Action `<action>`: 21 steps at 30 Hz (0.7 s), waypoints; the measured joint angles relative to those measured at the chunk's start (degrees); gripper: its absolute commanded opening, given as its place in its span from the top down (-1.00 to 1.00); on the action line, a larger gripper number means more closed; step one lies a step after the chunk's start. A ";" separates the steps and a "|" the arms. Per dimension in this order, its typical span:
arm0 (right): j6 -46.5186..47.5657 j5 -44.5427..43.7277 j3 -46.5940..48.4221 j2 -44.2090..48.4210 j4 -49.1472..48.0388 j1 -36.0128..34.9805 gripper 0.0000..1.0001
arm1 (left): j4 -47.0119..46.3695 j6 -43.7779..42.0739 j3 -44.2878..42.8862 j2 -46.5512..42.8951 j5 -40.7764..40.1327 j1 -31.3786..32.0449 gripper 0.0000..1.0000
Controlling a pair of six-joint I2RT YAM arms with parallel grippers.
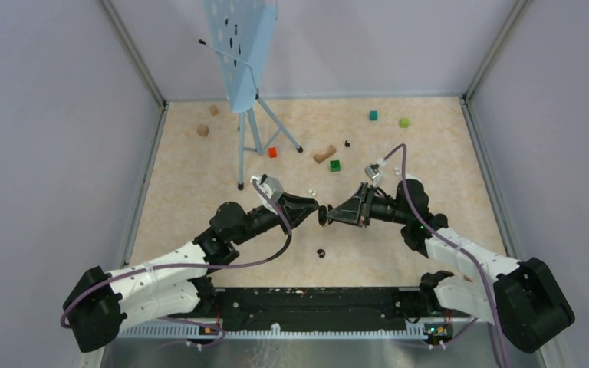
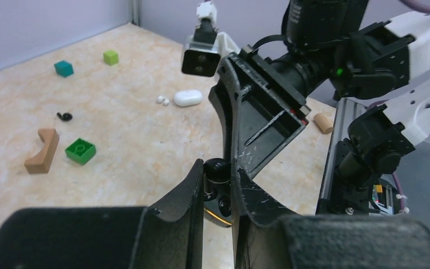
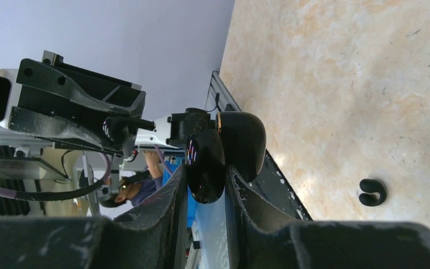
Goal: Insert the wireless bluetooth earbuds into the charging case
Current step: Pick up the left earbud from the center of the board, then insert the left earbud into the left side groove of the charging case.
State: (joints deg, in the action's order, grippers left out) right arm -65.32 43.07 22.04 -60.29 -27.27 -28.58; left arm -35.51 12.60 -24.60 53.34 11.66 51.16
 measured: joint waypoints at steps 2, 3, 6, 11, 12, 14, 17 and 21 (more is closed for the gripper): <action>-1.36 0.44 -0.28 -0.48 -1.62 0.00 1.00 | -1.42 -0.35 0.07 0.00 1.55 0.00 0.68; -2.38 0.81 -0.50 -0.87 -2.45 0.00 1.00 | -1.90 -0.42 0.07 0.02 2.34 0.00 0.68; -4.87 1.86 -1.09 -2.19 -4.96 0.00 1.00 | -2.64 -0.68 0.07 0.04 4.07 0.00 0.69; -8.66 3.48 -2.29 -3.13 -9.40 0.00 1.00 | -3.08 -0.90 0.07 0.04 5.77 0.00 0.70; -9.35 3.72 -2.58 -3.15 -10.45 0.00 1.00 | -3.06 -1.01 0.07 0.04 5.92 0.00 0.70; -10.51 4.20 -2.95 -3.15 -11.80 0.00 1.00 | -3.06 -1.25 0.07 0.04 6.10 0.00 0.71; -12.28 4.94 -3.67 -3.17 -14.93 0.00 1.00 | -3.06 -1.75 0.07 0.04 6.32 0.00 0.71; -14.21 5.77 -4.72 -3.17 -17.90 0.00 1.00 | -3.34 -1.84 0.07 0.42 7.02 0.00 0.71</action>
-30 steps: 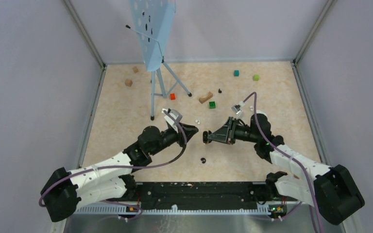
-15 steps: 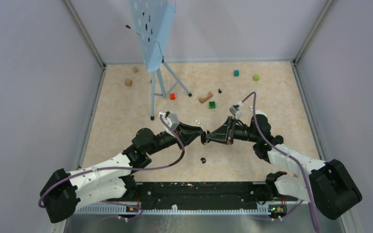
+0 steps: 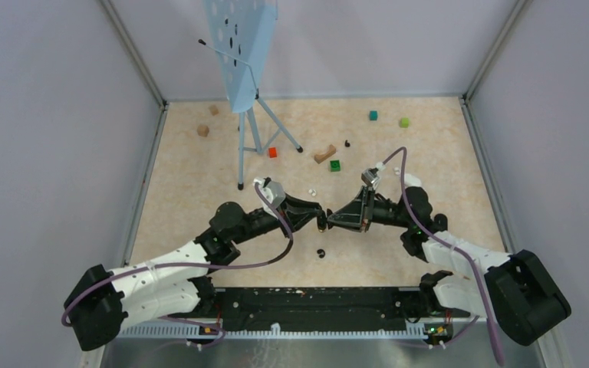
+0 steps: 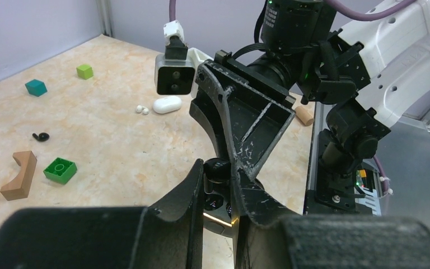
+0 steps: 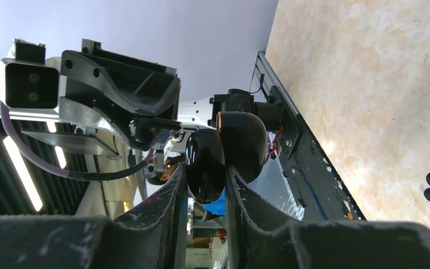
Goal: Insert the wireless bluetooth earbuds into the charging case
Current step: Insert the left earbud into the left side groove of the charging case.
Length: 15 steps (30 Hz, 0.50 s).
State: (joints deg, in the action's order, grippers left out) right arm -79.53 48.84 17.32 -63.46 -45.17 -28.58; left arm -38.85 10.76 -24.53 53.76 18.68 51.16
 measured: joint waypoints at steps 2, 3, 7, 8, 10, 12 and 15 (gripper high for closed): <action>-0.85 0.37 -0.46 -0.04 -1.51 0.00 1.00 | -0.35 0.02 0.00 0.76 0.37 0.00 0.72; -1.27 0.52 -0.63 -0.04 -2.08 0.00 1.00 | -0.44 0.02 0.00 1.05 0.48 0.00 0.72; -2.82 0.87 -1.38 -0.11 -4.39 0.00 1.00 | -0.76 0.04 0.00 1.77 1.20 0.00 0.72; -3.13 0.94 -1.57 -0.11 -5.01 0.00 1.00 | -1.01 0.02 0.00 1.88 1.38 0.00 0.72; -3.72 1.14 -1.62 -0.20 -5.66 0.00 1.00 | -1.09 0.02 0.00 2.05 1.53 0.00 0.72; -4.22 1.31 -1.62 -0.20 -6.27 0.00 1.00 | -1.09 0.04 0.00 2.19 1.70 0.00 0.73; -4.72 1.44 -1.66 -0.20 -6.82 0.00 1.00 | -1.20 0.04 0.00 2.40 2.10 0.00 0.73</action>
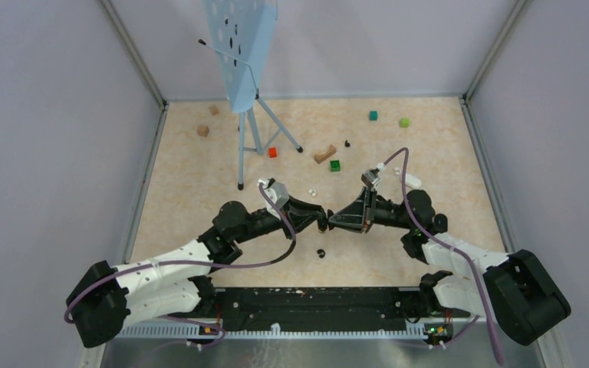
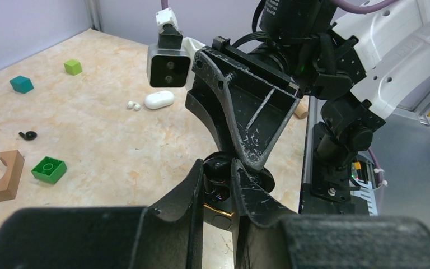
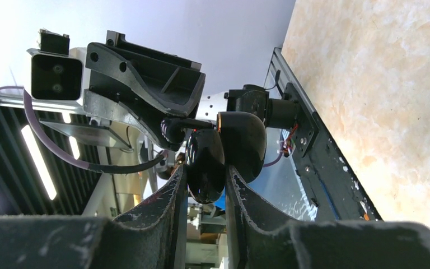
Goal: Insert the wireless bluetooth earbuds into the charging case
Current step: Insert the left earbud into the left side groove of the charging case.
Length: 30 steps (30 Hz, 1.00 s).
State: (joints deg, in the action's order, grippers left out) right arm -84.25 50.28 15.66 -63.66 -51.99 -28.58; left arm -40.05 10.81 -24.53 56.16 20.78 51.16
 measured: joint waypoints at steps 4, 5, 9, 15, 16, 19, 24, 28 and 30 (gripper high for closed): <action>-0.42 0.00 -0.04 0.00 -0.68 0.00 1.00 | -0.11 0.00 0.00 0.28 0.66 0.00 0.74; -0.50 0.00 -0.04 0.00 -0.76 0.00 1.00 | -0.11 0.00 0.00 0.35 0.81 0.00 0.74; -0.92 0.00 -0.11 0.00 -1.22 0.00 1.00 | -0.26 0.00 0.00 0.37 0.92 0.00 0.74; -1.09 0.00 -0.35 0.02 -1.60 0.00 1.00 | -0.42 0.00 0.02 0.39 1.07 0.00 0.75; -1.09 0.00 -0.35 0.07 -1.60 0.00 1.00 | -0.50 0.00 0.02 0.39 1.07 0.00 0.74; -1.11 -0.02 -0.37 0.28 -1.60 0.00 1.00 | -0.98 -0.02 0.02 0.52 1.07 0.00 0.75; -1.14 -0.07 -0.70 0.81 -1.60 0.00 1.00 | -1.99 -0.02 0.22 1.01 1.31 0.00 0.75; -1.40 -0.20 -1.03 0.98 -1.55 0.00 1.00 | -2.82 -0.02 0.57 1.73 1.92 0.00 0.76; -1.42 -0.22 -1.03 1.03 -1.55 0.00 1.00 | -3.43 -0.02 0.87 1.97 2.27 0.00 0.77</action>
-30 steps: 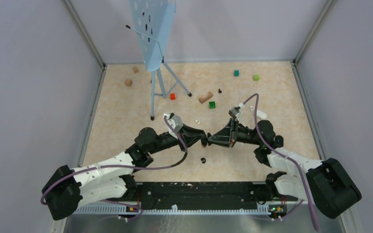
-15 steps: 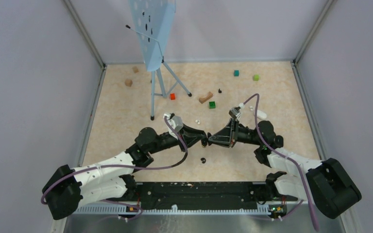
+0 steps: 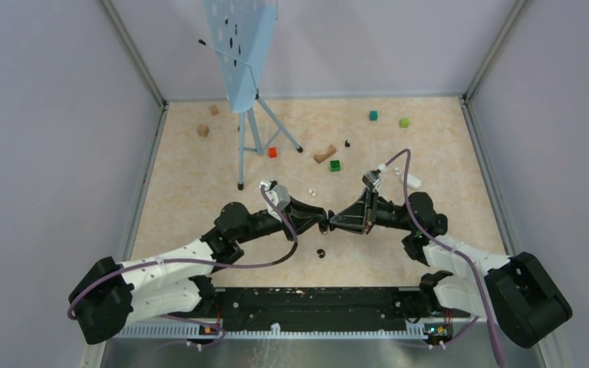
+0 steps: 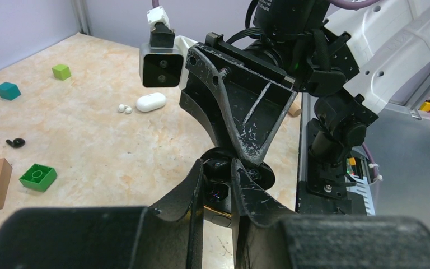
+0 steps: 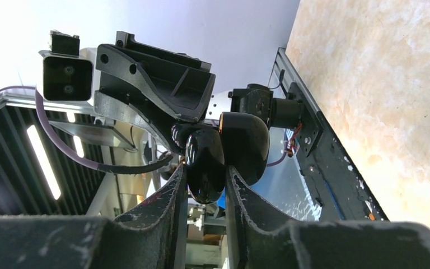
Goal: Insert the wireless bluetooth earbuds into the charging case
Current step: Insert the left earbud into the left side groove of the charging case.
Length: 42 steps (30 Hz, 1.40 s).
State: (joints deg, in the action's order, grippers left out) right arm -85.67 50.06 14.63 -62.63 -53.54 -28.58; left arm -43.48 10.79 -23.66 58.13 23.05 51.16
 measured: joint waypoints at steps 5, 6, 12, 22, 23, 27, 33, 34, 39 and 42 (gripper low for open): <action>-0.02 -0.04 -0.02 0.02 0.09 0.00 1.00 | -1.60 0.00 0.50 0.55 0.28 0.00 0.79; -0.04 -0.02 -0.02 0.02 0.13 0.00 1.00 | -1.90 -0.02 0.68 0.55 0.31 0.00 0.79; -0.07 -0.02 -0.07 0.37 0.55 0.00 1.00 | -3.80 -0.26 1.95 0.46 0.50 0.00 0.80; -0.96 0.00 -0.79 0.37 0.46 0.00 1.00 | -5.44 -1.86 4.90 -1.49 1.31 0.00 0.80; -1.07 0.00 -0.79 0.37 0.39 0.00 1.00 | -5.68 -2.01 5.05 -1.51 1.44 0.00 0.80; -1.55 0.00 -0.79 0.37 -0.20 0.00 1.00 | -6.32 -2.40 5.14 -1.49 1.86 0.00 0.80; -1.60 -0.33 -0.79 0.37 -0.37 0.00 1.00 | -6.69 -2.93 5.14 -0.59 3.34 0.00 0.86; -1.60 -0.33 -0.79 0.37 -0.35 0.00 1.00 | -6.78 -3.06 5.11 -0.46 3.48 0.00 0.93; -1.62 -0.48 -0.83 0.37 -0.28 0.00 1.00 | -5.81 -4.15 4.22 -0.11 3.96 0.00 0.94; -1.62 -0.68 -0.83 0.37 -0.46 0.00 1.00 | -3.87 -4.96 3.06 -0.11 4.09 0.00 0.94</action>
State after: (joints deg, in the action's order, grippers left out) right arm -87.29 49.39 13.80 -62.26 -54.00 -28.58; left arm -47.35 5.82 -20.60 58.02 27.14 51.16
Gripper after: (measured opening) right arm 0.246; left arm 0.230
